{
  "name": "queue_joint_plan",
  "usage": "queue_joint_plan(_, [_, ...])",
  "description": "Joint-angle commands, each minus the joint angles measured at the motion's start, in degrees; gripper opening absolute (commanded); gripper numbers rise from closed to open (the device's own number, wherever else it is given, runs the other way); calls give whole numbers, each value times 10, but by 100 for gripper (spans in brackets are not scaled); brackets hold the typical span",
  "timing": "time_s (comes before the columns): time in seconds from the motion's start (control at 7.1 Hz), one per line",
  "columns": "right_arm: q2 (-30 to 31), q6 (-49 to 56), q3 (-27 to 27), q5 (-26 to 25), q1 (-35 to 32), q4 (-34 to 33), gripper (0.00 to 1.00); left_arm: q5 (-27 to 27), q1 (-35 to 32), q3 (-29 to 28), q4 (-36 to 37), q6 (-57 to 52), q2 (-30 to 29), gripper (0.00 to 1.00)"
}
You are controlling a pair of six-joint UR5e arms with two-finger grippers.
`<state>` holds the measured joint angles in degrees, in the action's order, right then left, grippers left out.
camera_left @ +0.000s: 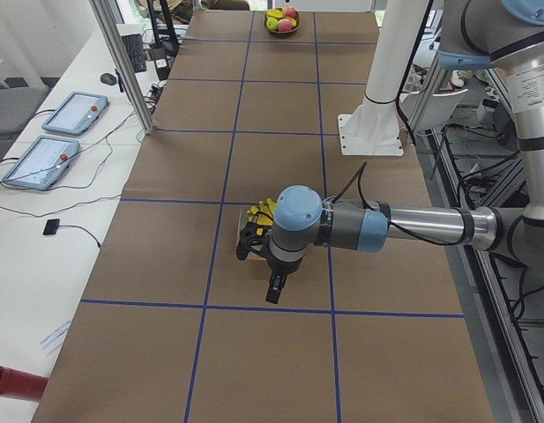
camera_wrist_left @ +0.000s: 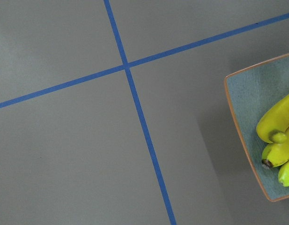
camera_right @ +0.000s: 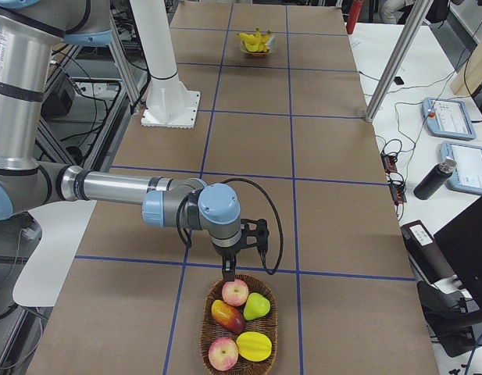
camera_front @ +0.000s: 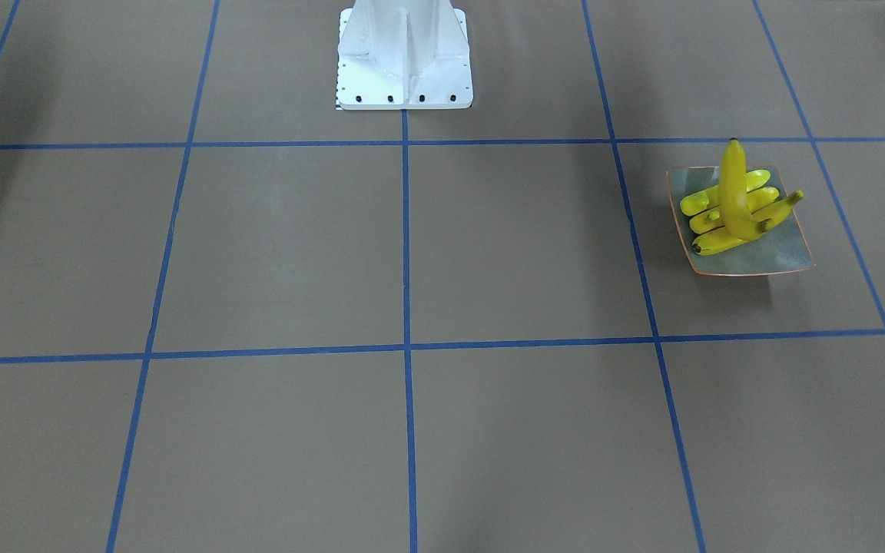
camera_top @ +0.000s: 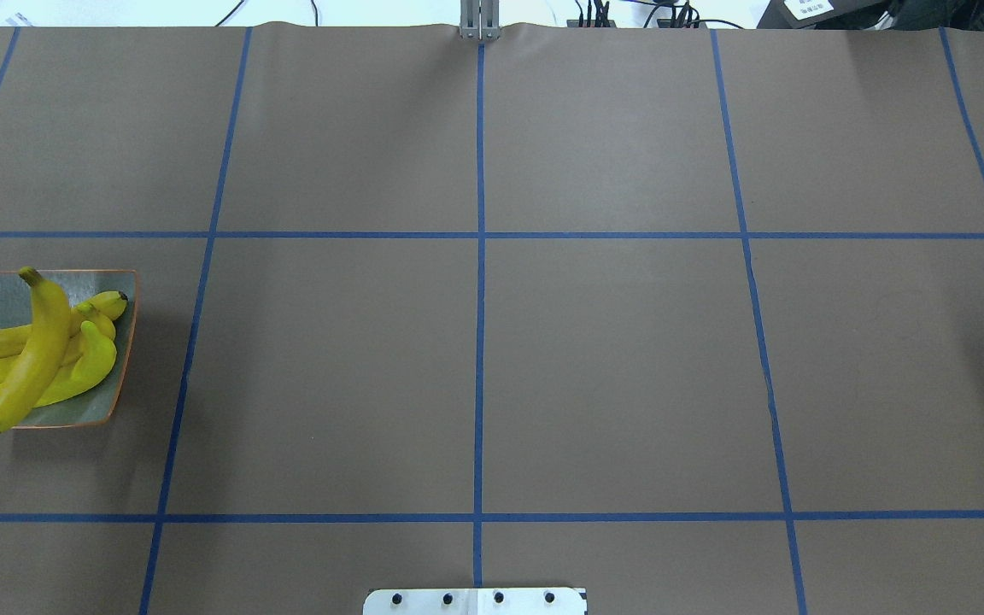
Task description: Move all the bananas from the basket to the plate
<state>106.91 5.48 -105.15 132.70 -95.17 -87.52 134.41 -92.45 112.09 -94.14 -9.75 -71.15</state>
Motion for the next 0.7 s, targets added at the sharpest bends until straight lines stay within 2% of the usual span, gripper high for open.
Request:
queue_joint_plan(0.0, [0,1,-3,-34,-4,2,100,12,-7,-25,-8,0,6,100])
queue_joint_plan(0.42, [2,1,-3,-31,-4,3,100,-48,-9,-24,-8,-3,18,100])
queue_joint_plan(0.56, [1,1,-3,-31,-4,4,100,-48,-10,-23,-8,-3,19,100])
